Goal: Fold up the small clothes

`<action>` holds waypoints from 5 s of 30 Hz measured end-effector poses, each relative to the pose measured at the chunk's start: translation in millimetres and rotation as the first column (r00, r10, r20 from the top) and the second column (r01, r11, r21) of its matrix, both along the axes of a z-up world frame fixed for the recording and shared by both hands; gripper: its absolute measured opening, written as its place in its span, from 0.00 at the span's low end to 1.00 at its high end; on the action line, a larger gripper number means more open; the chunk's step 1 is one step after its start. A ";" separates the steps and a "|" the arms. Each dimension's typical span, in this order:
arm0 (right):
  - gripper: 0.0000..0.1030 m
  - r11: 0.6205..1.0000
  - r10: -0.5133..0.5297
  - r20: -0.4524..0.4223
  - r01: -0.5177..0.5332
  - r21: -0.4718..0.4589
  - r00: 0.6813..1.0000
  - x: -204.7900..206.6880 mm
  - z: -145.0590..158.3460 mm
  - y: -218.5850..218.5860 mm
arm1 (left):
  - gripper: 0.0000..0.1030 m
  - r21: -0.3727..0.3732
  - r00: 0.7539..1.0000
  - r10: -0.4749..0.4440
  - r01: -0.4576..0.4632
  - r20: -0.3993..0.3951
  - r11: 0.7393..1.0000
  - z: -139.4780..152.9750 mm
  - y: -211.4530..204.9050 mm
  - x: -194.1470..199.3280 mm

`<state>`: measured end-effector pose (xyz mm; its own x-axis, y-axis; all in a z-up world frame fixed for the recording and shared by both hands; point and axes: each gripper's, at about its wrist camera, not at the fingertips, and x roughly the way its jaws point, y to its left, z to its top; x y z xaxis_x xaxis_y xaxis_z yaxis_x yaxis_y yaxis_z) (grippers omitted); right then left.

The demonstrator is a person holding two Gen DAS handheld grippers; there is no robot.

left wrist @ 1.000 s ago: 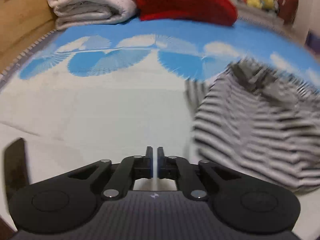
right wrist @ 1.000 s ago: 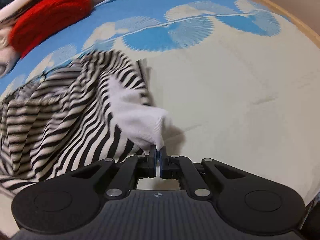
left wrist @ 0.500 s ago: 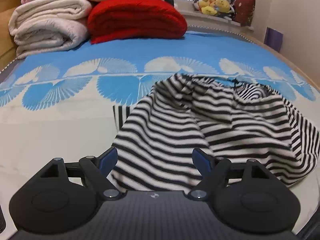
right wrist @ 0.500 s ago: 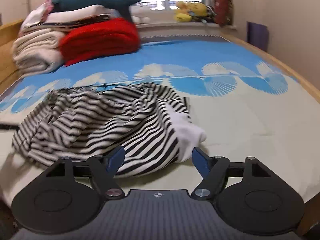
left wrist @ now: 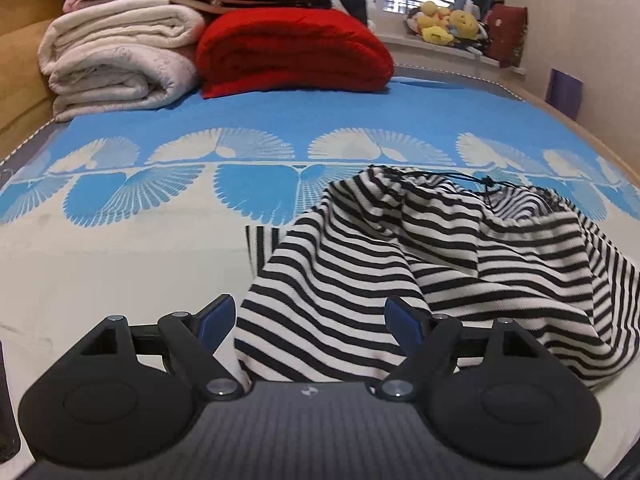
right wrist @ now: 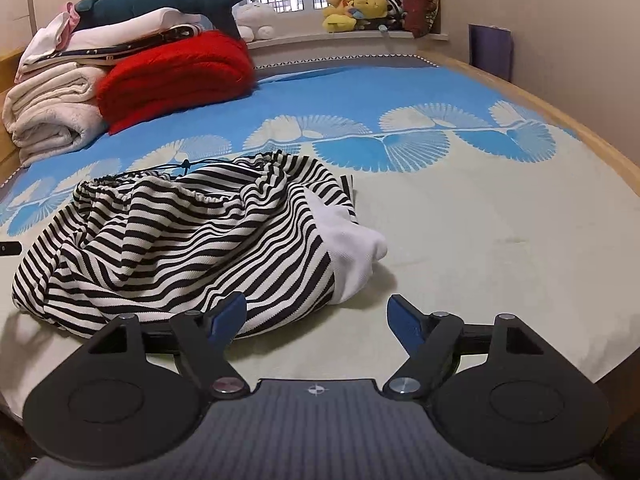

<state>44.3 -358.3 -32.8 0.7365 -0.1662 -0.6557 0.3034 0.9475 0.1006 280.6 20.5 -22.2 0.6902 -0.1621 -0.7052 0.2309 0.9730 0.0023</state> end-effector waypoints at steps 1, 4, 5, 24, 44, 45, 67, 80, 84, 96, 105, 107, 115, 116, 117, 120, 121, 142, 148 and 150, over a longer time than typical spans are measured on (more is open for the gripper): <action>0.76 1.000 0.006 -0.002 -0.006 -0.003 1.000 0.9 -0.3 1.6 | 0.83 -0.004 1.000 0.004 -0.004 -0.002 1.000 0.2 0.8 1.3; 0.76 1.000 0.022 -0.006 -0.022 -0.015 1.000 4.2 -1.1 5.6 | 0.83 -0.007 1.000 0.012 -0.012 0.002 1.000 1.5 1.1 3.3; 0.76 0.999 0.025 -0.003 -0.025 -0.022 1.000 4.8 -0.7 6.9 | 0.83 -0.005 1.000 0.012 -0.012 0.005 1.000 1.9 0.6 3.8; 0.76 0.970 0.238 -0.012 -0.238 -0.056 0.971 174.8 -3.8 23.0 | 0.91 0.109 0.988 -0.133 0.124 0.074 0.986 -15.9 -58.2 71.8; 0.09 0.996 0.076 0.075 -0.079 0.043 0.994 264.5 14.5 -2.0 | 0.07 -0.037 0.998 0.011 -0.008 0.069 0.999 -21.2 -70.9 171.2; 0.09 0.998 0.004 0.067 -0.009 0.065 0.998 272.2 6.4 -8.9 | 0.16 -0.043 0.999 0.033 -0.032 0.026 0.999 -32.6 -67.7 181.5; 0.09 0.999 0.045 -0.144 -0.047 -0.008 0.989 272.5 -25.5 -9.5 | 1.00 0.268 1.000 0.017 -0.023 0.027 0.963 -29.4 -31.6 160.9; 0.50 0.996 -0.068 0.032 0.066 0.067 0.997 137.4 18.5 -38.0 | 1.00 0.271 0.984 0.094 -0.051 -0.150 0.961 -14.4 22.2 79.5; 0.50 0.992 -0.086 -0.070 0.092 0.084 0.994 86.7 -9.0 -39.3 | 1.00 0.326 0.982 0.074 -0.014 -0.174 0.945 -15.6 20.0 34.7; 0.52 0.998 -0.034 -0.183 0.023 -0.061 0.983 97.7 -35.5 -24.7 | 1.00 0.252 0.977 0.014 0.040 -0.211 0.967 -40.4 17.9 21.4; 0.19 0.994 -0.014 -0.261 -0.016 -0.110 0.965 116.8 -48.7 -21.9 | 0.25 0.173 0.966 -0.105 0.148 -0.235 0.974 -50.5 -13.2 29.5; 0.09 0.997 -0.031 -0.225 0.016 -0.070 0.974 111.6 -42.9 -29.9 | 0.16 0.169 0.971 -0.095 0.134 -0.218 0.977 -44.7 -12.6 26.4; 0.02 0.977 -0.186 -0.124 0.197 0.084 0.975 80.7 -31.8 -78.5 | 0.07 0.126 0.973 -0.063 0.093 -0.222 0.988 -36.2 20.6 16.7; 0.02 0.976 -0.182 -0.132 0.195 0.097 0.974 80.2 -33.9 -81.6 | 0.06 0.134 0.972 -0.063 0.095 -0.225 0.986 -37.0 22.1 16.3; 0.02 0.975 -0.184 -0.138 0.199 0.099 0.973 80.6 -35.7 -83.0 | 0.03 0.159 0.974 -0.053 0.090 -0.221 0.983 -37.4 23.6 15.5; 0.02 0.977 -0.188 -0.144 0.201 0.078 0.971 84.9 -36.8 -82.5 | 0.04 0.145 0.971 -0.030 0.066 -0.239 0.987 -39.4 34.0 17.5; 0.02 0.974 -0.196 -0.146 0.210 0.084 0.970 85.8 -36.7 -83.2 | 0.04 0.149 0.971 -0.023 0.061 -0.238 0.987 -39.3 35.8 17.7; 0.81 1.000 -0.009 0.142 0.009 -0.002 0.990 5.1 18.7 11.3 | 1.00 0.078 0.995 0.098 -0.100 0.027 0.992 16.6 7.4 -25.1; 0.83 0.977 0.210 0.171 -0.201 -0.068 0.963 -20.8 20.0 61.2 | 1.00 0.115 0.996 0.060 -0.067 0.058 0.991 8.7 -33.1 -50.6; 0.83 0.974 0.223 0.144 -0.214 -0.078 0.964 -16.7 18.3 64.9 | 1.00 0.123 0.994 0.080 -0.088 0.068 0.989 7.2 -38.3 -51.8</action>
<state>27.6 -293.4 -14.5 0.8491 -0.0266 -0.5276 0.0740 0.9949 0.0689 228.7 -17.8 -15.1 0.7409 -0.0146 -0.6715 0.1437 0.9800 0.1373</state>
